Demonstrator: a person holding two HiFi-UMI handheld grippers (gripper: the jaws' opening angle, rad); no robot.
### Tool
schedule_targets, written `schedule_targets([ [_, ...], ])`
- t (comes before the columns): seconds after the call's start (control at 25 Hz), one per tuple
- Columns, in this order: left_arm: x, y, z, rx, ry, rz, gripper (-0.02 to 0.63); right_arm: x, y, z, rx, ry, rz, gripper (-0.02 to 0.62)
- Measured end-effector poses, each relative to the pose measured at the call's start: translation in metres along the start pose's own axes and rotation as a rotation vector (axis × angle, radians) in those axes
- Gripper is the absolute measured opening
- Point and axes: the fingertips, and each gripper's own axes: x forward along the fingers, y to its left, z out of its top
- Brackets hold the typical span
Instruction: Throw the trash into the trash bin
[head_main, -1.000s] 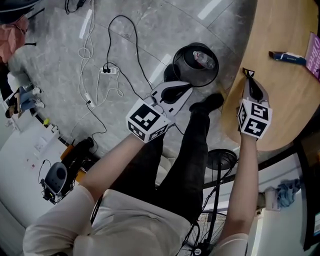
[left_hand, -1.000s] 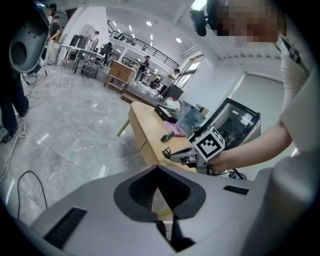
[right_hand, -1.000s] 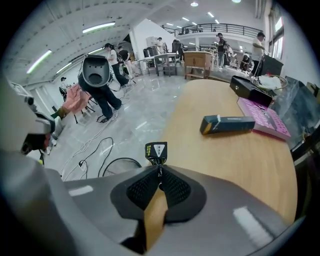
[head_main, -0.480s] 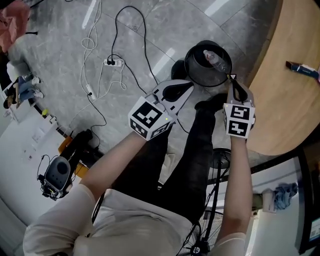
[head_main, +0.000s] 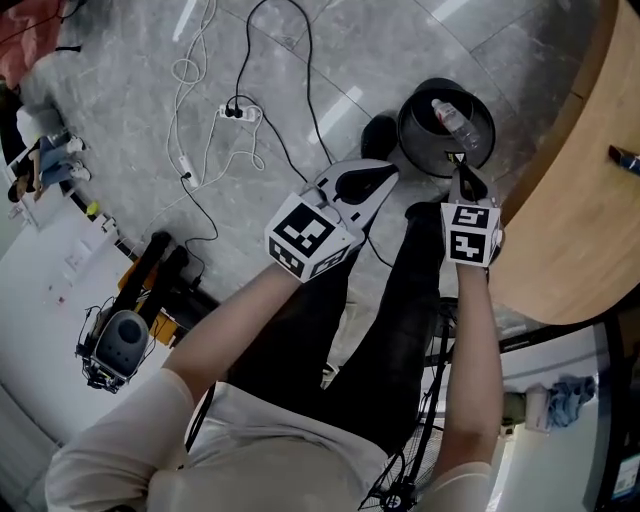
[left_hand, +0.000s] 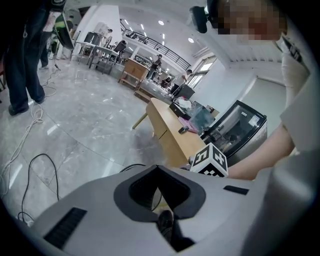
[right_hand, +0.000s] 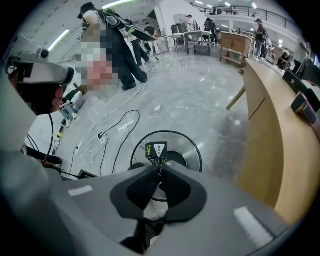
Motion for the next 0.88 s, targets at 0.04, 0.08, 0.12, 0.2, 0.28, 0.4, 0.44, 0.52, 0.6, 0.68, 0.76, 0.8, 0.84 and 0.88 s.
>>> schedule_targets([
  [0.04,-0.001,0.003,-0.002,-0.003,0.001,0.002,0.006,0.006,0.002,-0.003,0.002,0.010,0.001,0.037],
  [0.08,-0.002,0.007,-0.005,-0.005,0.002,0.004,0.006,0.012,0.004,-0.006,0.000,0.018,0.001,0.037],
  [0.12,-0.003,0.010,-0.007,-0.008,0.003,0.005,0.006,0.018,0.005,-0.008,-0.002,0.023,0.003,0.038],
  [0.2,-0.003,0.015,-0.010,-0.010,0.005,0.006,0.006,0.027,0.007,-0.012,0.000,0.032,0.012,0.057],
  [0.28,-0.005,0.019,-0.013,-0.012,0.006,0.008,0.006,0.034,0.011,-0.016,0.018,0.051,0.032,0.206],
  [0.4,-0.009,0.023,-0.016,-0.014,0.007,0.012,0.006,0.038,0.018,-0.019,0.024,0.066,0.044,0.318],
  [0.44,-0.009,0.023,-0.016,-0.014,0.007,0.012,0.006,0.038,0.020,-0.019,0.021,0.067,0.047,0.350],
  [0.52,-0.009,0.021,-0.016,-0.011,0.004,0.009,0.006,0.035,0.021,-0.019,0.014,0.065,0.052,0.365],
  [0.6,-0.007,0.018,-0.012,-0.007,-0.001,0.004,0.006,0.031,0.020,-0.016,0.007,0.053,0.053,0.367],
  [0.68,-0.005,0.015,-0.008,-0.005,-0.005,0.000,0.006,0.026,0.018,-0.012,0.008,0.040,0.049,0.367],
  [0.76,-0.004,0.010,-0.005,-0.002,-0.008,-0.006,0.006,0.019,0.015,-0.008,0.013,0.027,0.046,0.367],
  [0.8,-0.004,0.007,-0.003,0.001,-0.009,-0.008,0.006,0.016,0.015,-0.006,0.015,0.022,0.047,0.367],
  [0.84,-0.004,0.004,-0.002,0.003,-0.009,-0.010,0.006,0.013,0.015,-0.004,0.015,0.017,0.049,0.367],
  [0.88,-0.004,0.002,-0.002,0.004,-0.009,-0.010,0.006,0.009,0.015,-0.003,0.013,0.014,0.050,0.367],
])
